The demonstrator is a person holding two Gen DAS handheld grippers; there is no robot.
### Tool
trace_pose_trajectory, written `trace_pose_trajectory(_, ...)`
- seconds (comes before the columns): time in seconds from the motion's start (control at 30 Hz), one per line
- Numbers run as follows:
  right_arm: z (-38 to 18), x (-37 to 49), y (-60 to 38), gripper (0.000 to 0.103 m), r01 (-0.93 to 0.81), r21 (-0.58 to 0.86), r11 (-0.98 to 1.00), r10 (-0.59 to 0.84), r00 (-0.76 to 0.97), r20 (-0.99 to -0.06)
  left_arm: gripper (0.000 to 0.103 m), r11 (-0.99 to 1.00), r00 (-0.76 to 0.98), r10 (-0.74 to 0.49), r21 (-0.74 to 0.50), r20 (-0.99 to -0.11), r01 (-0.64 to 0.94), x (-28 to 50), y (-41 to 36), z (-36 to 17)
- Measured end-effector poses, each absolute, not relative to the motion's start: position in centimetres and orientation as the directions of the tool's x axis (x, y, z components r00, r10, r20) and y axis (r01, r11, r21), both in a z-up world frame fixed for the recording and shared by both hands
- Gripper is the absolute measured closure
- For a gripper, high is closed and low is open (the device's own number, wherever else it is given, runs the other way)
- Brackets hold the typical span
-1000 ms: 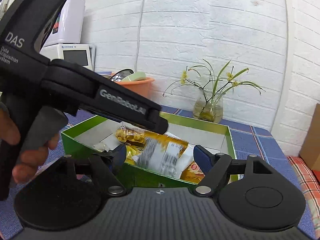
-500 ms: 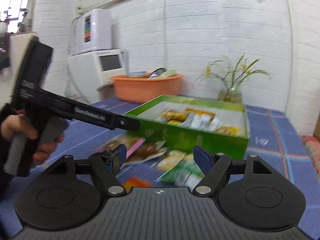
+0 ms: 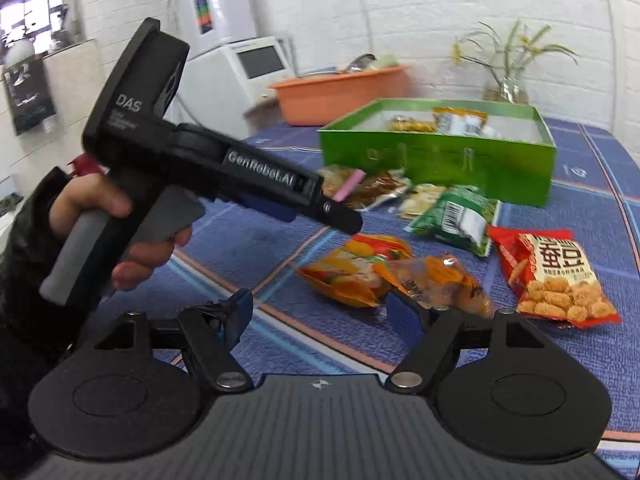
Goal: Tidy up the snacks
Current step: 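Move both tools back to the snack pile, then grasp an orange chip bag with the left tool while the right tool grasps another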
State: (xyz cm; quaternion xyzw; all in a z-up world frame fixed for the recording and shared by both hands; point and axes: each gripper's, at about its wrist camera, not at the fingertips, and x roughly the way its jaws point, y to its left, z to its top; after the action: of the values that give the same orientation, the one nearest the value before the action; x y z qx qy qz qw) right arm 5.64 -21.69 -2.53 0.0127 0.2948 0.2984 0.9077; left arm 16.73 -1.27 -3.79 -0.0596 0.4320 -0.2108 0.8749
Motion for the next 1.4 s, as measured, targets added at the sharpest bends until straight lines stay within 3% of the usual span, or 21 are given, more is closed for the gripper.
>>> trace_pose_trajectory(0.27,-3.0,6.7,-19.4,0.0,-0.518,0.178,0.837,0.52,0.651,-0.553,0.022,0.89,0.481,-0.446,-0.317,-0.755,0.329,17.7,-3.4,-4.4)
trace_pose_trajectory(0.5,-3.8,7.3,-18.1,0.0,-0.414,0.133,0.9,0.401,0.671,-0.623,0.023,0.87,0.485,-0.471,-0.298,-0.737,0.392,17.8,-4.0,-4.7)
trace_pose_trajectory(0.53,-3.7,7.3,-18.2,0.0,-0.406,0.13,0.905,0.394,0.679,-0.62,0.026,0.86,0.468,-0.485,-0.305,-0.739,0.409,17.9,-3.9,-4.6)
trace_pose_trajectory(0.67,-3.6,7.3,-18.3,0.0,-0.409,0.117,0.905,0.394,0.699,-0.597,0.056,0.813,0.367,-0.548,-0.375,-0.752,0.446,18.8,-3.7,-4.2)
trace_pose_trajectory(0.77,-3.7,7.4,-18.2,0.0,-0.414,0.106,0.904,0.393,0.707,-0.588,0.061,0.816,0.355,-0.537,-0.365,-0.765,0.448,18.8,-4.0,-4.0)
trace_pose_trajectory(0.8,-3.8,7.4,-18.1,0.002,-0.405,0.09,0.91,0.376,0.714,-0.591,0.063,0.818,0.365,-0.533,-0.356,-0.763,0.451,18.5,-4.1,-4.0)
trace_pose_trajectory(0.83,-3.8,7.4,-18.2,0.016,-0.403,0.068,0.913,0.364,0.725,-0.585,0.064,0.821,0.38,-0.53,-0.346,-0.759,0.453,18.2,-4.1,-4.0)
trace_pose_trajectory(1.17,-2.9,4.3,-17.7,0.02,-0.483,0.077,0.872,0.444,0.716,-0.539,0.065,0.832,0.523,-0.528,-0.287,-0.669,0.474,12.4,-1.7,-3.2)
trace_pose_trajectory(1.4,-1.8,3.9,-15.2,0.02,-0.564,-0.074,0.823,0.461,0.737,-0.494,0.065,0.855,0.612,-0.497,-0.224,-0.615,0.468,10.5,0.3,-0.9)
